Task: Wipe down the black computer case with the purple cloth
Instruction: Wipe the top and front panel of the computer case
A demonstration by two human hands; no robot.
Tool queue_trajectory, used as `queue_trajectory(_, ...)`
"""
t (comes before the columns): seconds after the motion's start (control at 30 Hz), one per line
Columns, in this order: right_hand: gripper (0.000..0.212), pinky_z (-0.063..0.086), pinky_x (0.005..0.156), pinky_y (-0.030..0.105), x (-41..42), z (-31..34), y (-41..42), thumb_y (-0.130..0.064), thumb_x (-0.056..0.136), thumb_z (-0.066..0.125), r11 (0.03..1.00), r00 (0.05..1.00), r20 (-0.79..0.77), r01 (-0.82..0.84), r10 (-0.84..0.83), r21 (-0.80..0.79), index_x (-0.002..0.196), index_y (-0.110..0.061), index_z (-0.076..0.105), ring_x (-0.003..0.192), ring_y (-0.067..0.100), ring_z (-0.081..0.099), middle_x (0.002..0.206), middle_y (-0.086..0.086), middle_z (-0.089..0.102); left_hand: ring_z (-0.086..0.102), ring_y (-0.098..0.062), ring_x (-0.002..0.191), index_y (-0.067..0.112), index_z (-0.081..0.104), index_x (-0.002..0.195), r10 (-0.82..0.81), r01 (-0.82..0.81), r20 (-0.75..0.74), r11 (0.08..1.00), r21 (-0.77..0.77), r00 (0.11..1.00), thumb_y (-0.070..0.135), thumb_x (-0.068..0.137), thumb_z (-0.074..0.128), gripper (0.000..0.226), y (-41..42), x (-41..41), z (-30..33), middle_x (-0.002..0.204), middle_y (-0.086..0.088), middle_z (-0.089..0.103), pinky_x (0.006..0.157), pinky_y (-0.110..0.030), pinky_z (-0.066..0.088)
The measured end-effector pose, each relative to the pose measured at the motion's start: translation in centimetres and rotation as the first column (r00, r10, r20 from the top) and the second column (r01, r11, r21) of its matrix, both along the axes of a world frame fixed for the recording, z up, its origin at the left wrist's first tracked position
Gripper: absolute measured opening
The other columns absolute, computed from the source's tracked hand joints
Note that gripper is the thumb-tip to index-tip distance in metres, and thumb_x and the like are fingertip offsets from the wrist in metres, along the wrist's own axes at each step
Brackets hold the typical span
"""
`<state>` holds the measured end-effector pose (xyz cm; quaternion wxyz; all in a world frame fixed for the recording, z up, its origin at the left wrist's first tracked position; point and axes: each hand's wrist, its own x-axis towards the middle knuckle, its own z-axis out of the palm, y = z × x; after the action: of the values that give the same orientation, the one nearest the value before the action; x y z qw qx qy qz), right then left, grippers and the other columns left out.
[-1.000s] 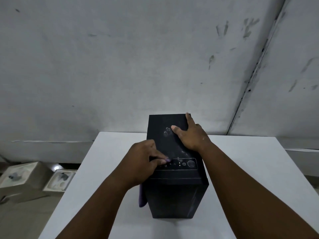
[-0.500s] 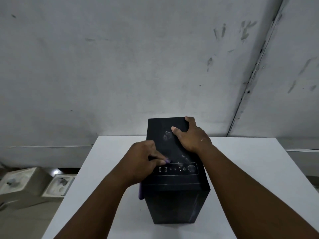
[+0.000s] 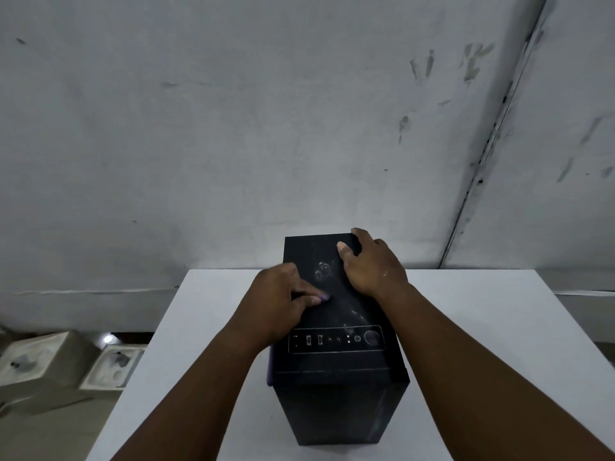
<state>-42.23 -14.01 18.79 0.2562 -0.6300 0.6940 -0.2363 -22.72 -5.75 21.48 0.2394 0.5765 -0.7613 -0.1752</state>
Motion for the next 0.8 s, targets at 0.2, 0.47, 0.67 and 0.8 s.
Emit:
queue_trajectory(0.2,0.052,0.049,0.095,0.043,0.1,0.1,-0.4,-0.066,0.098,0.042,1.000,1.000,-0.006,0.010,-0.010,0.010,0.140,-0.037,0.037,0.116,0.032,0.060,0.125,0.008,0.062,0.054,0.001,0.083,0.040,0.081,0.102,0.108,-0.108,-0.005,0.994,0.003,0.994,0.034,0.092,0.076,0.013,-3.5,-0.3,0.3,0.086,0.020,0.059,0.070,-0.009,0.033)
queue_trajectory(0.47,0.031,0.042,0.081,0.039,0.7,0.4,-2.0,-0.058,0.101,0.040,0.999,0.998,-0.044,0.050,-0.050,0.009,0.115,-0.030,0.038,0.094,0.029,0.057,0.109,0.007,0.060,0.056,-0.003,0.082,0.044,0.080,0.101,0.045,-0.045,-0.031,0.999,-0.009,0.999,0.034,0.091,0.077,0.014,-2.2,0.1,-0.7,0.084,0.014,0.060,0.070,-0.010,0.038)
queue_trajectory(0.67,0.033,0.042,0.081,0.039,1.0,0.6,-2.9,-0.055,0.104,0.039,0.998,0.996,-0.059,0.060,-0.059,0.008,0.115,-0.023,0.040,0.092,0.028,0.054,0.112,0.009,0.055,0.055,0.000,0.081,0.041,0.081,0.100,0.180,-0.183,-0.067,0.982,-0.040,0.981,0.032,0.091,0.076,0.014,-6.1,-0.3,-0.4,0.083,0.018,0.059,0.073,-0.007,0.034)
queue_trajectory(0.8,0.031,0.044,0.082,0.040,1.0,0.5,-3.1,-0.052,0.105,0.040,0.998,0.997,-0.046,0.067,-0.067,-0.011,0.112,-0.022,0.041,0.091,0.029,0.054,0.113,0.010,0.055,0.056,-0.001,0.082,0.040,0.082,0.099,0.153,-0.155,-0.073,0.988,-0.017,0.985,0.029,0.091,0.078,0.014,-6.2,-0.1,-0.5,0.085,0.016,0.061,0.074,-0.012,0.036)
